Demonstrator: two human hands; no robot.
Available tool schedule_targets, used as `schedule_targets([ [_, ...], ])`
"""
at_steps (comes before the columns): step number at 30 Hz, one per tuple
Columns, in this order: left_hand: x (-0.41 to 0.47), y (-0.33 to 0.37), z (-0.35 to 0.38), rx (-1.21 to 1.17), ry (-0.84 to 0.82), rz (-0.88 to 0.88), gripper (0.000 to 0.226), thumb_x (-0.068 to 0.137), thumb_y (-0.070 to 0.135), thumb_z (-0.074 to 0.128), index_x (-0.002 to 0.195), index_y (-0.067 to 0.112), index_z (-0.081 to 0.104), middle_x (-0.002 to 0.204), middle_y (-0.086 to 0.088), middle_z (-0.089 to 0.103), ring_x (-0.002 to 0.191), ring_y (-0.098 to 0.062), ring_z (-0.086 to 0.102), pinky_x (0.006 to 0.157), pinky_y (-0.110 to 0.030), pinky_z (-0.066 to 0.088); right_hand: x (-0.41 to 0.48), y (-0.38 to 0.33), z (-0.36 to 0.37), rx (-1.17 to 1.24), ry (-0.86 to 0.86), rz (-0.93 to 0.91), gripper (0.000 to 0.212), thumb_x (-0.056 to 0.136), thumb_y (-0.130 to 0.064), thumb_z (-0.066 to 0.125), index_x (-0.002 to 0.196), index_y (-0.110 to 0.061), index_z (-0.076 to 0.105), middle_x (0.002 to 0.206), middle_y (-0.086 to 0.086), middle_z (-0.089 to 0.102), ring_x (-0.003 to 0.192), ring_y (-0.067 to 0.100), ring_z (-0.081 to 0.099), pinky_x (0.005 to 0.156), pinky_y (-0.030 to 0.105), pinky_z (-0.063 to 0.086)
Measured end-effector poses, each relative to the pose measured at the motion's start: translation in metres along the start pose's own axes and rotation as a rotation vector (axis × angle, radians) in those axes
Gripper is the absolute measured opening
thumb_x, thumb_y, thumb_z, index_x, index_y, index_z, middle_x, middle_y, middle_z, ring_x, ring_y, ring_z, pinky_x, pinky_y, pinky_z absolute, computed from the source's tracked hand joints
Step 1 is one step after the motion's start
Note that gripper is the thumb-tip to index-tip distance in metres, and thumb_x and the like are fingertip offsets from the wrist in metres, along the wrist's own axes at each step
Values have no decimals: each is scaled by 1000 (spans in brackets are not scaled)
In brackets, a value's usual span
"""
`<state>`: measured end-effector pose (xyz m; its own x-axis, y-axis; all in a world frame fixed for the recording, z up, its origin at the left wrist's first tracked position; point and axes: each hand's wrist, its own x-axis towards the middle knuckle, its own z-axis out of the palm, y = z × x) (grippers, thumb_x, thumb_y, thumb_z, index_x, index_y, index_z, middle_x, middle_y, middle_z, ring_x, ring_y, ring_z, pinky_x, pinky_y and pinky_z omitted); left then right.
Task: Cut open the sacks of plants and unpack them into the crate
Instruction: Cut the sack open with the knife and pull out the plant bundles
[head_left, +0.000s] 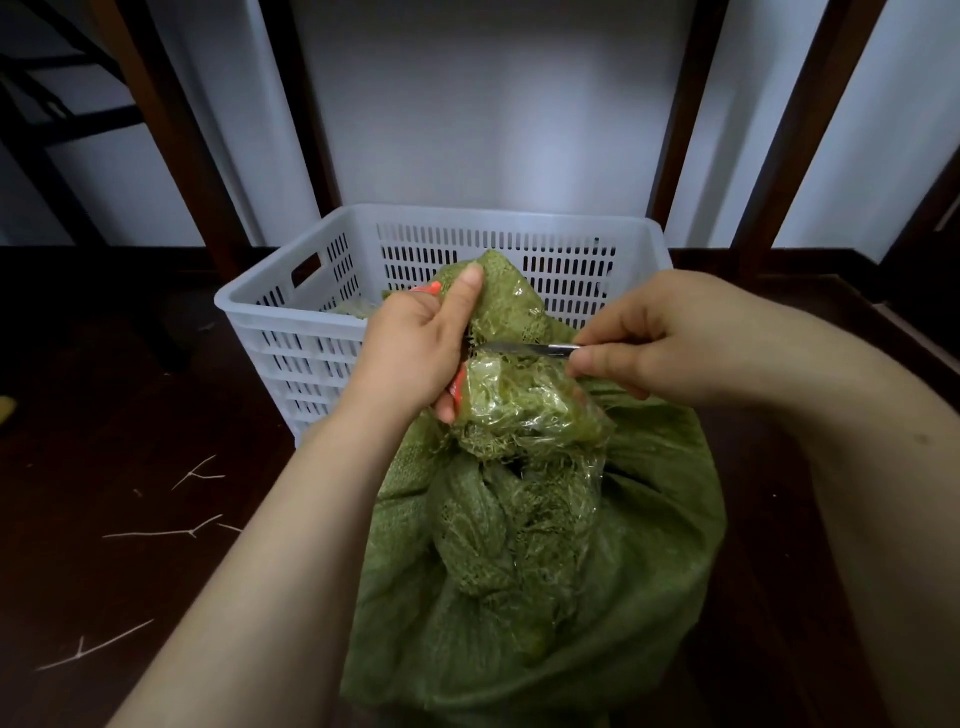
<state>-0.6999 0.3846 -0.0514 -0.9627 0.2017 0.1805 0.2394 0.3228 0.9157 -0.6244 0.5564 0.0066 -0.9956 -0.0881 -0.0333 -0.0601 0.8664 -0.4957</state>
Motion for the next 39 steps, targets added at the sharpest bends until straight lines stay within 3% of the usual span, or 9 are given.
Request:
schedule_targets([
  [5,1,4,-2,177,31,61,67,94,52,42,43,9,44,30,-7,46,25,-18,48,38,-12,35,-3,-13,5,-216,42,39,19,91,-43,56,74,-38,65,62,-18,60,73,9,55,67,27,43],
  [8,0,8,-2,329,87,135,66,91,57,43,45,10,42,37,-8,45,41,-23,53,59,-28,49,-8,-28,8,-403,89,66,19,94,-42,51,97,-36,68,84,-13,61,83,16,55,63,28,40],
  [11,-4,14,0,432,107,156,59,91,57,41,50,14,40,58,-16,51,60,-29,53,69,-39,50,-9,-43,19,-501,99,46,14,95,-33,49,93,-26,61,78,-9,55,73,16,52,54,25,32],
  [17,-6,17,0,526,140,216,58,91,56,41,51,16,38,52,-4,40,65,-32,46,60,-33,30,0,-59,37,-514,95,38,38,96,-25,47,63,-20,29,66,-5,36,57,14,33,50,27,25],
  [20,-4,13,-8,449,204,205,56,90,54,47,48,18,34,50,0,36,57,-29,39,59,-32,27,-3,-57,32,-512,80,88,34,96,-27,47,65,-20,35,69,-5,46,59,12,41,53,28,32],
  [24,0,6,-12,416,225,211,56,90,54,47,50,16,38,50,1,39,51,-18,40,60,-30,28,-8,-55,23,-510,70,126,29,94,-25,51,68,-18,39,73,-6,51,64,13,46,49,25,29],
  [29,5,-5,-19,418,223,218,62,86,61,40,57,8,47,55,-4,46,62,-29,52,61,-34,39,-15,-52,18,-525,103,124,8,92,-22,55,86,-20,60,72,-6,49,60,14,42,48,23,27],
  [35,7,-4,-12,388,235,297,65,82,65,37,49,9,42,50,-4,40,54,-29,43,56,-35,37,-1,-51,37,-513,126,109,32,93,-23,52,67,-18,35,68,-3,43,58,15,37,55,30,33],
  [39,11,-27,-18,257,278,239,71,83,62,39,65,-5,54,58,-9,46,57,-25,47,61,-34,40,5,-38,35,-447,70,121,24,92,-23,57,69,-19,51,71,-5,53,63,12,48,52,26,34],
])
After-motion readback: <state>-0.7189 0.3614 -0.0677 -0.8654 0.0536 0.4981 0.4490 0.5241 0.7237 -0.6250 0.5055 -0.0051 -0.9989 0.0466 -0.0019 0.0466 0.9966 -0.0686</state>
